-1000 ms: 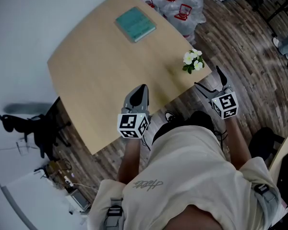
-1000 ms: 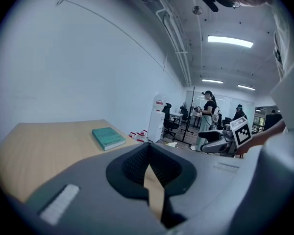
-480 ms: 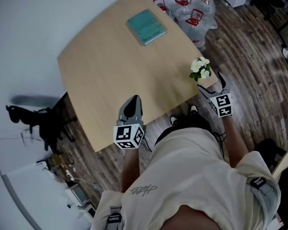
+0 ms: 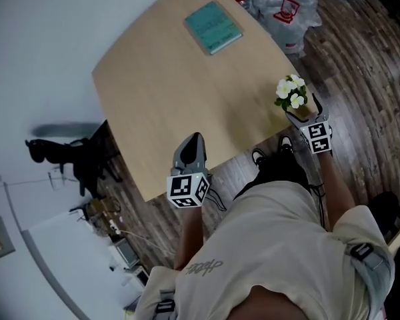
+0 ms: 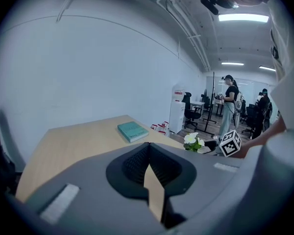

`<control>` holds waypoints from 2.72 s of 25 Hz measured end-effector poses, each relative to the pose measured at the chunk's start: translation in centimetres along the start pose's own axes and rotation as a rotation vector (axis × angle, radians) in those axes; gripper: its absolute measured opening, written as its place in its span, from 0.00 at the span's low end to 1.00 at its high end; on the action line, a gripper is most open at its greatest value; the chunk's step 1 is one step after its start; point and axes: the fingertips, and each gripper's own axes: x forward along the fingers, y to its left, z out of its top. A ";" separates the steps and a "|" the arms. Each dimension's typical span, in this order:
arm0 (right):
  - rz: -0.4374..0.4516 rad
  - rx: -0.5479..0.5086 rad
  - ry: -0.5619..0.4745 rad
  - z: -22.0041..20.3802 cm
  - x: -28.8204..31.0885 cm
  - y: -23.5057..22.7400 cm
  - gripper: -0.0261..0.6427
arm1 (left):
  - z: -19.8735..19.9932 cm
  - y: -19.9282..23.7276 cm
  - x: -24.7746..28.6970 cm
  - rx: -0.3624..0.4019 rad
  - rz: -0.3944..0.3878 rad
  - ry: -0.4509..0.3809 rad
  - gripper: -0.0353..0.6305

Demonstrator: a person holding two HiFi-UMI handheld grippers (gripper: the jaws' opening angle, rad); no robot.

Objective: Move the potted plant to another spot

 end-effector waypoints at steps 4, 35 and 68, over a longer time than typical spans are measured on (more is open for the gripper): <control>0.018 -0.002 -0.014 -0.2 1.9 -0.3 0.80 | -0.4 -0.9 1.0 0.001 -0.010 0.031 0.08; 0.044 -0.019 -0.014 0.5 6.1 0.9 0.55 | -2.5 -0.4 -0.8 -0.054 0.097 0.082 0.08; 0.152 -0.194 -0.175 17.2 -3.8 2.1 0.55 | -0.8 0.0 -4.3 -0.168 0.185 -0.161 0.08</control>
